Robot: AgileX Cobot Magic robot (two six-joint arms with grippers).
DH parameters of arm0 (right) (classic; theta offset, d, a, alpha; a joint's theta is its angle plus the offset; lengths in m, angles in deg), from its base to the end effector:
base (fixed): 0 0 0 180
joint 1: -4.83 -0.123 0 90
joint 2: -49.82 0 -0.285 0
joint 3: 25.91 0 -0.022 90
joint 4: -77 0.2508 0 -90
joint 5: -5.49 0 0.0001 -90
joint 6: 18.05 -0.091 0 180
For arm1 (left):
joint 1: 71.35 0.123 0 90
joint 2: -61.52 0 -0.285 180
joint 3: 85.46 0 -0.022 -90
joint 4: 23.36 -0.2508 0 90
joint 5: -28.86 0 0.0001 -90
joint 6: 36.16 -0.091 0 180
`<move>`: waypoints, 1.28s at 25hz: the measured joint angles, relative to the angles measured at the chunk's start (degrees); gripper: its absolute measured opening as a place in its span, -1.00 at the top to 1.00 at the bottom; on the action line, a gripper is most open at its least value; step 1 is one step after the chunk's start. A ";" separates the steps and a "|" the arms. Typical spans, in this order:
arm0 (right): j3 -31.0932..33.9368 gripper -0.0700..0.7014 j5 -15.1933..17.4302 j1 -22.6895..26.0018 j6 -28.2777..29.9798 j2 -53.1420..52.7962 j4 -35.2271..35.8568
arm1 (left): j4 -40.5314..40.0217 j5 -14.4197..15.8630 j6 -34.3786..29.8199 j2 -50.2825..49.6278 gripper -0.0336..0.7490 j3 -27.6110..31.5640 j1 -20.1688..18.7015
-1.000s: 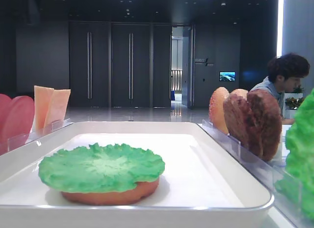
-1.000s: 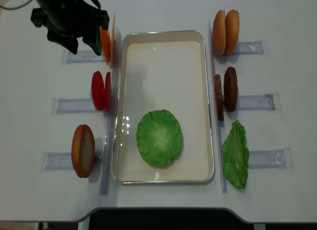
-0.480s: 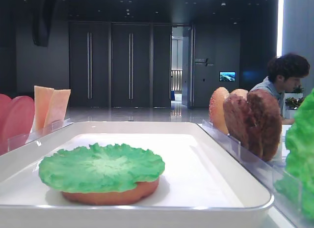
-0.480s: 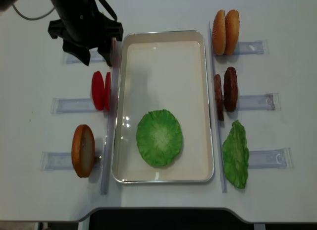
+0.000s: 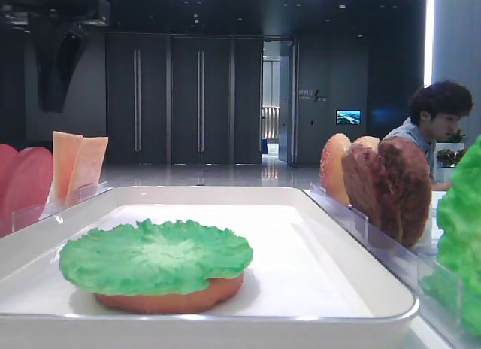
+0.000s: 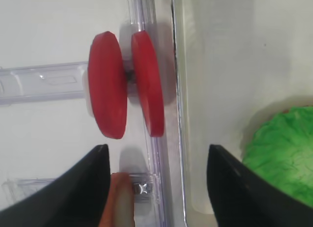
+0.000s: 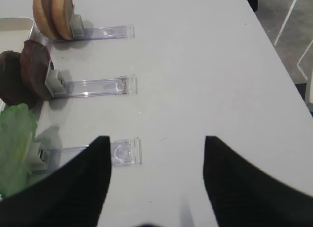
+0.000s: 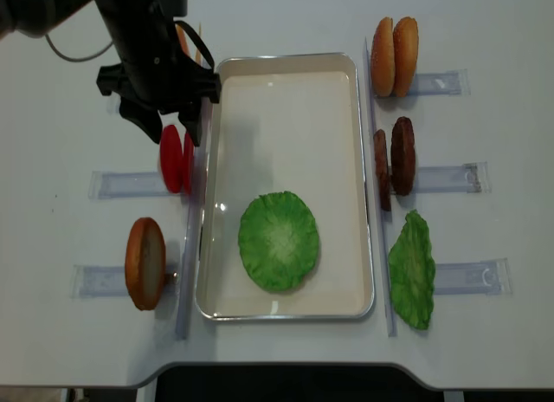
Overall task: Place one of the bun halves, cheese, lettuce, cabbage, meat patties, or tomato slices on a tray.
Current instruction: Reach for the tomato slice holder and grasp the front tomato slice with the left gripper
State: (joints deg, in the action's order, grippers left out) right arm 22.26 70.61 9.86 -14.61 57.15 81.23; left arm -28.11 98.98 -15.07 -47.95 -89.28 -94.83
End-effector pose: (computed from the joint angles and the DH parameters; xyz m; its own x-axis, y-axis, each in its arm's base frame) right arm -0.0097 0.0070 0.2733 -0.5071 0.0157 -0.8617 0.0154 0.9998 0.0091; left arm 0.3230 -0.1326 0.2548 -0.9929 0.0690 -0.0965 0.0646 0.9967 0.0483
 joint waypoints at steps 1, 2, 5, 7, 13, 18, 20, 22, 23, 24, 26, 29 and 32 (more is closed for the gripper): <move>0.00 -0.22 0.00 0.00 0.00 0.00 0.00 | -0.04 -0.05 0.04 -0.28 -0.31 0.00 0.00; 0.00 -0.22 0.00 0.00 0.00 0.00 0.00 | -0.11 -0.11 0.04 -0.49 -0.31 0.00 0.00; 0.00 -0.22 0.00 0.00 0.00 0.00 0.00 | -0.55 -0.41 0.19 -1.32 -0.31 0.00 0.00; 0.00 -0.22 0.00 0.00 0.00 0.00 0.00 | -0.69 -1.33 0.36 -1.71 -0.31 0.00 0.00; 0.00 -0.22 0.00 0.00 0.00 0.00 0.00 | -0.81 -4.35 0.55 -3.42 -0.31 0.00 0.00; 0.00 -0.22 -0.05 0.00 0.00 0.00 0.00 | -0.85 -5.59 0.62 -4.93 -0.30 0.00 0.00; 0.00 -0.22 -0.05 0.00 0.00 0.00 0.00 | -0.91 -5.61 0.62 -5.22 -0.30 0.00 0.00; 0.00 -0.22 -0.05 0.00 0.00 0.00 0.00 | -0.97 -5.66 0.62 -5.61 -0.30 0.00 0.00; 0.00 -0.22 -0.05 0.00 0.00 0.00 0.00 | -0.97 -5.73 0.62 -5.90 -0.30 0.00 0.00; 0.00 -0.22 -0.05 0.00 0.00 0.00 0.00 | -1.04 -5.78 0.62 -6.16 -0.30 0.00 0.00; 0.00 -0.22 -0.05 0.00 0.00 0.00 0.00 | -1.04 -6.07 0.62 -6.66 -0.30 0.00 0.00; 0.00 -0.22 -0.05 0.00 0.00 0.00 0.00 | -1.04 -6.44 0.62 -7.06 -0.30 0.00 0.00; 0.00 -0.22 -0.10 0.00 0.00 0.00 0.00 | -1.04 -6.43 0.52 -7.29 -0.29 0.00 0.00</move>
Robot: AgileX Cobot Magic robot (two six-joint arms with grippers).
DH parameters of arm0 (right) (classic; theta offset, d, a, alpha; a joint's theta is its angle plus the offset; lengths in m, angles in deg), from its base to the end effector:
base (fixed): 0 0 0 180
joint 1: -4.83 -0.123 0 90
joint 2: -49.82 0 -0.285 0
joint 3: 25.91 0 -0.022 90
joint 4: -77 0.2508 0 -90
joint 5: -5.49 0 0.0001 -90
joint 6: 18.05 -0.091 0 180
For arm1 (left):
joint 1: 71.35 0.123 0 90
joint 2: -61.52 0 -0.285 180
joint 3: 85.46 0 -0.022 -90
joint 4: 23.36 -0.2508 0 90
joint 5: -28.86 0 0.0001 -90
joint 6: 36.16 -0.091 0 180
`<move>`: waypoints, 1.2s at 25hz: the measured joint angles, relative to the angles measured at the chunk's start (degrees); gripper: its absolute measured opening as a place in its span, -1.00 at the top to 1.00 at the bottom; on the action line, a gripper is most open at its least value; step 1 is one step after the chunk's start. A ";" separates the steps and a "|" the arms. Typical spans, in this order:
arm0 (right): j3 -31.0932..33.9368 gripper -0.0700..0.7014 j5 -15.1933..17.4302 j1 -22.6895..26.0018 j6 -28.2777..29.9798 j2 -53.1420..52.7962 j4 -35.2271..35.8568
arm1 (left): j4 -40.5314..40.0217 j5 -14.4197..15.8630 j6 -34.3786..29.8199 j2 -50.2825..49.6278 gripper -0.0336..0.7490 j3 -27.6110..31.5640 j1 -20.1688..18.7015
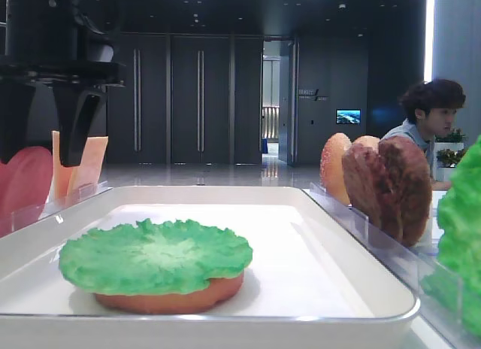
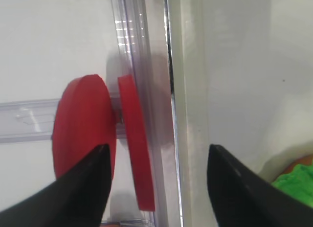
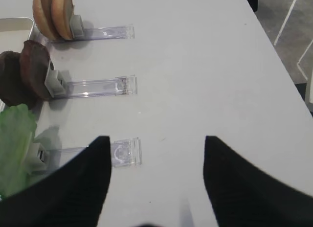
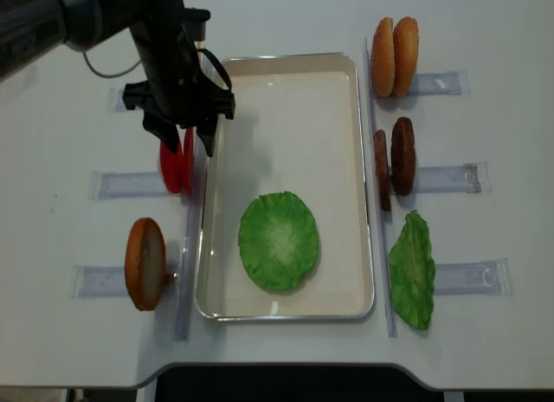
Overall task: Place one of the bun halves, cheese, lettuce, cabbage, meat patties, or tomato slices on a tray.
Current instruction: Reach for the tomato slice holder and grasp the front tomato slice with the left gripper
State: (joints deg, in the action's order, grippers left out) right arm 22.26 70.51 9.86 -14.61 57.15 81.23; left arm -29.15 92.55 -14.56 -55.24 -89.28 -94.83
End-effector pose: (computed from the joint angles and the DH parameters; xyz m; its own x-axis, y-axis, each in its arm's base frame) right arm -0.0097 0.0070 0.2734 -0.5056 0.0156 -0.8626 0.0155 0.9998 0.0090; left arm 0.3456 -0.1412 0.2095 -0.9932 0.0775 -0.0869 0.0719 0.9953 0.0655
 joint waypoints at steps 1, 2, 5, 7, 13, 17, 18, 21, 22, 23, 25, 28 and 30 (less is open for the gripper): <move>0.00 -0.22 0.00 0.00 0.00 0.00 0.00 | 0.00 0.00 -0.06 -0.12 -0.29 0.00 0.00; 0.00 -0.22 0.00 0.00 0.00 0.00 0.00 | 0.00 0.00 -0.23 -0.12 -0.27 0.00 0.00; 0.00 -0.22 -0.05 0.00 0.00 0.00 0.00 | 0.00 0.06 -0.80 -0.23 -0.16 0.00 0.00; 0.00 -0.22 -0.05 0.00 0.00 0.00 0.00 | -0.28 0.33 -0.92 -0.23 -0.04 0.00 0.00; 0.00 -0.22 -0.05 0.00 0.00 0.00 0.00 | -1.58 1.70 -1.03 -0.23 0.36 0.00 0.00; 0.00 -0.22 -0.05 0.00 0.00 0.00 0.00 | -1.85 2.62 -1.58 -0.23 0.69 0.00 0.00; 0.00 -0.22 -0.05 0.00 0.00 0.00 0.00 | -2.01 2.92 -1.95 -0.23 0.74 0.00 0.00; 0.00 -0.22 -0.05 0.00 0.00 0.00 0.00 | -2.20 3.30 -2.32 -0.23 0.75 0.00 0.00; 0.00 -0.22 -0.05 0.00 0.00 0.00 0.00 | -2.20 3.54 -2.36 -0.23 0.75 0.00 0.00; 0.00 -0.22 -0.05 0.00 0.00 0.00 0.00 | -2.20 3.68 -2.44 -0.23 0.75 0.00 0.00; 0.00 -0.22 -0.05 0.00 0.00 0.00 0.00 | -2.20 4.17 -2.48 0.16 0.75 0.00 0.00; 0.00 -0.22 -0.05 0.00 0.00 0.00 0.00 | -1.93 4.65 -2.48 1.94 0.75 0.00 0.00; 0.02 -0.22 -0.05 0.00 0.00 -0.01 0.00 | -1.08 5.17 -2.48 3.43 0.75 -0.05 0.00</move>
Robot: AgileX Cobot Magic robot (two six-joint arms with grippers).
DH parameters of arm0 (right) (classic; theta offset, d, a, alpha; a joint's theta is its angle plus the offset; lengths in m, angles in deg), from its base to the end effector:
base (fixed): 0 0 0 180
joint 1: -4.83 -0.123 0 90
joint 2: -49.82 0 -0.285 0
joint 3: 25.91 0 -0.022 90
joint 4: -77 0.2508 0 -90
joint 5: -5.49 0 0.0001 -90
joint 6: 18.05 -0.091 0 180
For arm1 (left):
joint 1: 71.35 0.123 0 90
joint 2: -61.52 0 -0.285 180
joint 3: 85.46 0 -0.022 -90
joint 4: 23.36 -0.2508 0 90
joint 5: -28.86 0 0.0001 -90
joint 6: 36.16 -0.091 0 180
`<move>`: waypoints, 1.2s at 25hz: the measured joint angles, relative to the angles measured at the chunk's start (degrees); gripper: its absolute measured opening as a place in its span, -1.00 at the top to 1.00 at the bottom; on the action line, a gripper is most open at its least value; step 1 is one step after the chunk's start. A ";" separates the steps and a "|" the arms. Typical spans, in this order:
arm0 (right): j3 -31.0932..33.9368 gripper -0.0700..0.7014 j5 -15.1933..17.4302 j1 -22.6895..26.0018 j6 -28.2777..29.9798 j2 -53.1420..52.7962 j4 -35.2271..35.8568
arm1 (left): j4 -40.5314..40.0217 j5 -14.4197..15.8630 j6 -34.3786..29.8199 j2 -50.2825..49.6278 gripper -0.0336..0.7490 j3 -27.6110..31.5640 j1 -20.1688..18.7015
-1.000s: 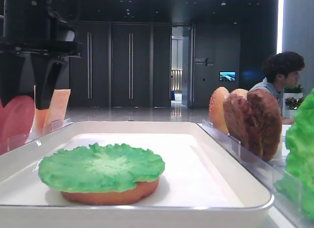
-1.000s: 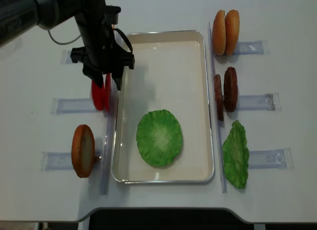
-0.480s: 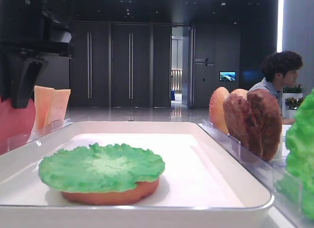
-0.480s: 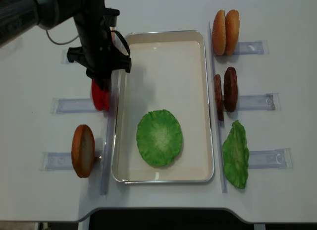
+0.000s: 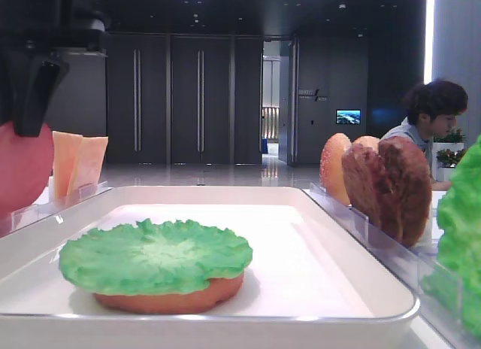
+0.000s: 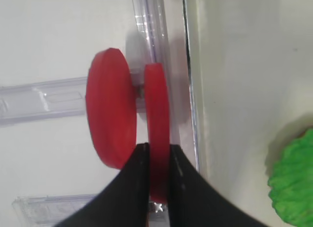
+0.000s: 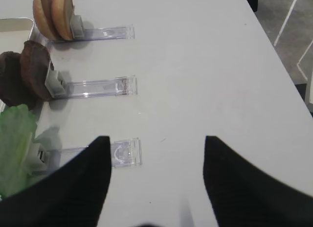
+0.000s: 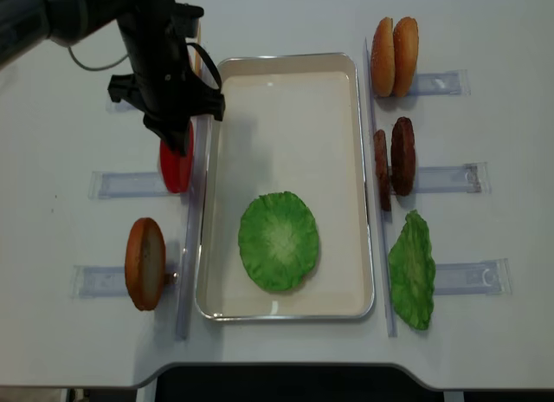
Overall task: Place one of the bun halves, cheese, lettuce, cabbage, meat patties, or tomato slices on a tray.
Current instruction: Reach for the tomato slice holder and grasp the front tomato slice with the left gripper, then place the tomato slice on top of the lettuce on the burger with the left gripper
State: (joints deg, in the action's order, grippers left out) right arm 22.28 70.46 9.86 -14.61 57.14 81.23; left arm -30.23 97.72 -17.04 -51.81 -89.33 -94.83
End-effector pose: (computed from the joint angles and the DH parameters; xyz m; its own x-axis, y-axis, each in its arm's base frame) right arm -0.0096 0.0070 0.2734 -0.5050 0.0157 -0.8630 0.0156 0.9998 0.0090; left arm 0.3337 -0.1339 0.2315 -0.9908 0.1203 -0.0623 0.1139 0.9887 0.0978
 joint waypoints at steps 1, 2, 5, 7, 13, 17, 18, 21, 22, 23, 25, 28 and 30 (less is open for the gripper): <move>0.00 -0.22 0.00 0.00 0.00 0.00 0.00 | 0.44 0.30 0.00 0.50 0.75 0.00 0.00; 0.00 -0.22 0.00 0.00 0.00 0.00 0.00 | 0.94 0.47 -0.02 1.00 0.75 0.00 0.00; 0.00 -0.22 0.00 0.00 0.00 0.00 0.00 | 3.29 0.64 -0.67 2.30 0.75 0.00 0.00; 0.00 -0.22 0.00 0.00 0.00 0.00 0.00 | 5.22 0.70 -1.21 3.45 0.75 0.00 0.00; 0.00 -0.22 0.00 0.00 0.00 0.00 0.00 | 15.29 0.83 -5.42 6.89 0.75 0.00 0.00; 0.00 -0.22 0.00 0.00 0.00 0.00 0.00 | 22.50 0.89 -9.02 7.46 0.75 0.09 -0.42; 0.00 -0.22 0.00 0.00 0.00 0.00 0.00 | 24.09 0.89 -9.95 7.68 0.75 0.40 -0.68; 0.00 -0.22 0.00 0.00 0.00 0.00 0.00 | 29.00 0.49 -12.67 8.72 0.75 3.53 -1.13; 0.00 -0.22 0.00 0.00 0.00 0.00 0.00 | 30.76 -0.27 -13.78 9.12 0.75 4.82 -1.12; 0.00 -0.22 0.00 0.00 0.00 0.00 0.00 | 32.22 -1.40 -14.92 9.63 0.75 6.42 -1.12; 0.00 -0.22 0.00 0.00 0.00 0.00 0.00 | 35.37 -3.45 -17.21 10.58 0.75 9.25 -1.12; 0.00 -0.22 0.00 0.00 0.00 0.00 0.00 | 38.71 -6.35 -20.04 11.77 0.75 13.36 -1.12; 0.00 -0.22 0.00 0.00 0.00 0.00 0.00 | 40.24 -8.34 -21.79 12.60 0.75 15.56 -1.12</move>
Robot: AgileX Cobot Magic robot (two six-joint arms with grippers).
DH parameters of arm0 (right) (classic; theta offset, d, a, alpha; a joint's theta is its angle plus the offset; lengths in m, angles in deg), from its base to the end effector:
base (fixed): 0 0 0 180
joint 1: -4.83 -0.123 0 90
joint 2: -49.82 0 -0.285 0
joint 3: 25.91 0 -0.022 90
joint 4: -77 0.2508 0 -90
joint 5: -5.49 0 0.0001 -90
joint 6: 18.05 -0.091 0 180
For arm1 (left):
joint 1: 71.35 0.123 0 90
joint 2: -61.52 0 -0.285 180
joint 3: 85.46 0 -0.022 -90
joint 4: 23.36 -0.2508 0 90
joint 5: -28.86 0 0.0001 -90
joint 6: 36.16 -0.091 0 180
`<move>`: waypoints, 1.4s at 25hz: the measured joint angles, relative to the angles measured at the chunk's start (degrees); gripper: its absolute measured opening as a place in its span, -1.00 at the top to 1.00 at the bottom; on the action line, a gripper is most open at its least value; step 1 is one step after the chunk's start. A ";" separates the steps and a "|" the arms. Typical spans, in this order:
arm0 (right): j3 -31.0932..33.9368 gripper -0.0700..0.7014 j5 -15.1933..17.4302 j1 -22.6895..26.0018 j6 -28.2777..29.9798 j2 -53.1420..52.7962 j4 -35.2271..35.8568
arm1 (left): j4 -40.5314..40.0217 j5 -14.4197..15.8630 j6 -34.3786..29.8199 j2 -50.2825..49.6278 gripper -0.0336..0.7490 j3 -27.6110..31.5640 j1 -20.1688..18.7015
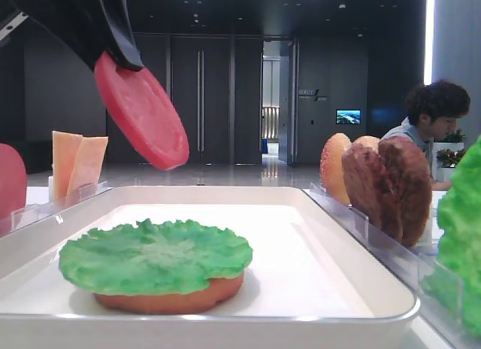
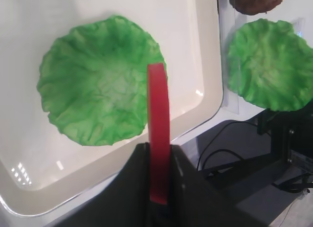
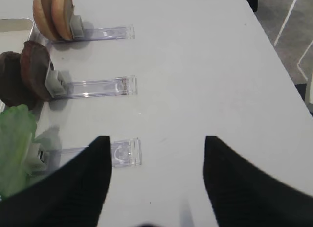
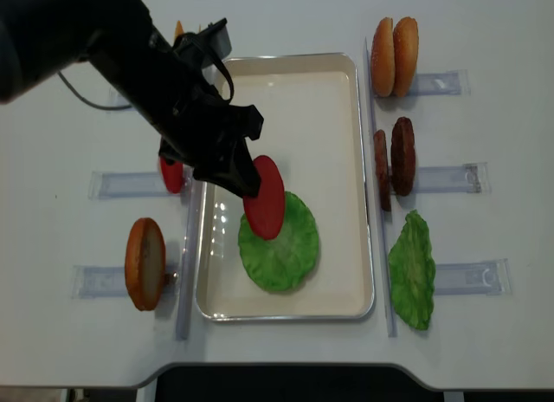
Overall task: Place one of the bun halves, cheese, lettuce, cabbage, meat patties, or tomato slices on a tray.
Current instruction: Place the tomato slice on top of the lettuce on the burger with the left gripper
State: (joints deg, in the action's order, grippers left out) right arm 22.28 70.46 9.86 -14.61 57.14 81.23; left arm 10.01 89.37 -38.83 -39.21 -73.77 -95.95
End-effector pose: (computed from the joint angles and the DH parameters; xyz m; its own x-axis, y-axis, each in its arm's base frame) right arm -0.0096 0.0070 0.2734 -0.5050 0.0157 -0.8630 0.0156 0.9998 0.0090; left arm 0.2632 -0.1684 0.2495 -0.9785 0.1933 -0.0717 0.2027 0.8386 -0.5057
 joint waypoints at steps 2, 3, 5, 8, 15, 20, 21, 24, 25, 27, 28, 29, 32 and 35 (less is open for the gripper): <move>0.00 -0.22 0.00 0.00 0.00 0.00 0.00 | 2.05 -1.79 -1.68 0.98 0.75 2.24 0.00; 0.00 -0.22 0.00 0.00 0.00 0.00 0.00 | 3.01 -2.82 -2.77 1.39 0.75 3.46 0.00; 0.00 -0.22 0.00 0.00 0.00 0.00 0.00 | 5.49 -4.62 -4.98 2.20 0.75 5.91 0.00; 0.00 -0.22 0.00 0.00 0.00 0.00 0.00 | 9.05 -7.13 -8.73 2.52 0.75 9.27 0.00; 0.00 -0.22 0.00 0.00 0.00 0.00 0.00 | 13.15 -13.12 -14.83 2.52 0.75 14.92 0.00; 0.00 -0.22 0.00 0.00 0.00 0.00 0.00 | 16.21 -15.52 -18.10 2.52 0.75 15.58 0.00; 0.00 -0.22 0.00 0.00 0.00 0.00 0.00 | 16.43 -16.06 -18.26 2.52 0.75 15.85 0.00; 0.00 -0.22 0.00 0.00 0.00 0.00 0.00 | 17.59 -17.03 -19.25 2.47 0.75 17.07 0.00; 0.00 -0.22 0.00 0.00 0.00 0.00 0.00 | 18.72 -17.03 -20.17 2.35 0.75 17.46 0.00; 0.00 -0.22 0.00 0.00 0.00 0.00 0.00 | 20.24 -17.02 -21.47 2.06 0.75 17.77 0.00; 0.00 -0.22 0.00 0.00 0.00 0.00 0.00 | 20.71 -17.13 -21.87 1.96 0.75 17.83 0.00; 0.00 -0.22 0.00 0.00 0.00 0.00 0.00 | 21.18 -17.33 -22.27 1.79 0.75 17.83 0.00; 0.00 -0.22 0.00 0.00 0.00 0.00 0.00 | 22.07 -17.68 -23.18 1.64 0.75 18.17 0.00; 0.00 -0.22 0.00 0.00 0.00 0.00 0.00 | 22.50 -17.75 -23.72 0.72 0.75 18.18 0.00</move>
State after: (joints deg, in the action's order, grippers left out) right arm 22.28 70.46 9.86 -14.61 57.14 81.23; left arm 32.51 71.62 -62.55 -38.49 -55.60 -95.95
